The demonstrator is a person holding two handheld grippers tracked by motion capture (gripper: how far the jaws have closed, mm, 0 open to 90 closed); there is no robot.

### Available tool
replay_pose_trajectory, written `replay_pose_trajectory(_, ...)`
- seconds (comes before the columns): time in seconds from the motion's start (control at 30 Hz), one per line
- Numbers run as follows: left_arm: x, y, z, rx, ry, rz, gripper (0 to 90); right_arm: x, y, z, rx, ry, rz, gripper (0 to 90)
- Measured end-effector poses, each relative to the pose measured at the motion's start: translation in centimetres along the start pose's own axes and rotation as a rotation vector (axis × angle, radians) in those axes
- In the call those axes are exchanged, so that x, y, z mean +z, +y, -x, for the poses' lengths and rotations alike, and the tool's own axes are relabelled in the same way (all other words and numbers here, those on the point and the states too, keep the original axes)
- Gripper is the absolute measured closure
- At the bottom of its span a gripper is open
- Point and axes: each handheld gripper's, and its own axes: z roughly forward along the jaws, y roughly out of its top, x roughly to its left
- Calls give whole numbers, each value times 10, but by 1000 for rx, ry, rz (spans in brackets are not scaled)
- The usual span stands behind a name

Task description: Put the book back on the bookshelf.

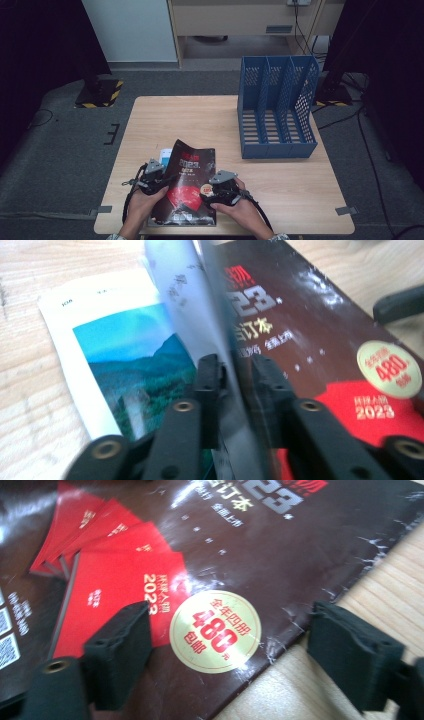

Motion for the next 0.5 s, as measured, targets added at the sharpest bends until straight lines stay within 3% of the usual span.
replay_pose_trajectory(0.13,-7,3,8,58,9,37,841,0,-1,1,-9,13,-7,109)
replay_pose_trajectory(0.27,-17,5,11,86,-17,80,889,-1,0,5,23,31,-3,94)
replay_pose_trajectory(0.5,-24,7,15,127,-32,124,895,-2,6,18,70,46,17,95)
